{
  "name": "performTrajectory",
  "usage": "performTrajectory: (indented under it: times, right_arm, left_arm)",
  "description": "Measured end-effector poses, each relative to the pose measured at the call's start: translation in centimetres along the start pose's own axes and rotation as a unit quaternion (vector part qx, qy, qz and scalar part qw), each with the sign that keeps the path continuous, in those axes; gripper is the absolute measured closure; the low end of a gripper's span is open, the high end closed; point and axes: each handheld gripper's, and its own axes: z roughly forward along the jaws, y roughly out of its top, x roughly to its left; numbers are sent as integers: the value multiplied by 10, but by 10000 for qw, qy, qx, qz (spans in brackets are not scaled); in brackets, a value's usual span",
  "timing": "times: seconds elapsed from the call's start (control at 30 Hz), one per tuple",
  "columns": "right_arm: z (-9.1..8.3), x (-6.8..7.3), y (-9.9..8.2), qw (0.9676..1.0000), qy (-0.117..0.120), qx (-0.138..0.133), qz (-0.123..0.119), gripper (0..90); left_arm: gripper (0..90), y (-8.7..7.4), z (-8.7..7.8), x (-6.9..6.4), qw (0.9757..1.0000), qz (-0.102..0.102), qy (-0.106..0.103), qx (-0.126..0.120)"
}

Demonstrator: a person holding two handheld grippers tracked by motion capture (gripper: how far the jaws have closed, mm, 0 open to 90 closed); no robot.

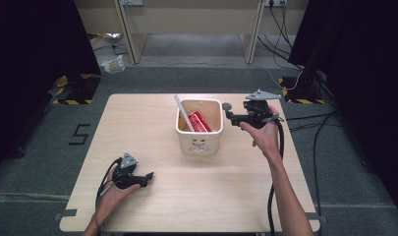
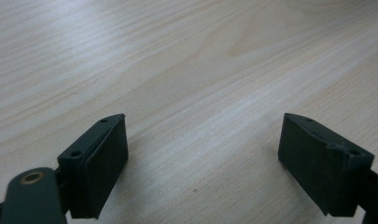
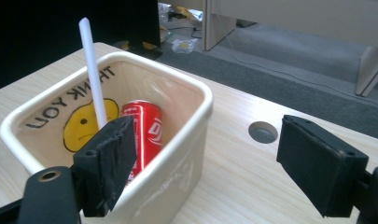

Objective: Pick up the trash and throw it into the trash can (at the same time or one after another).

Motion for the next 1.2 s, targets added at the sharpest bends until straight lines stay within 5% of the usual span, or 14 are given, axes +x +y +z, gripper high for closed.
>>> performTrajectory:
  times: [1.2]
  right_arm:
    - [-29,-19,-44,9994,-348,50,26,195]
  left_arm:
    - [149,0,0,0,10000,-11,0,0]
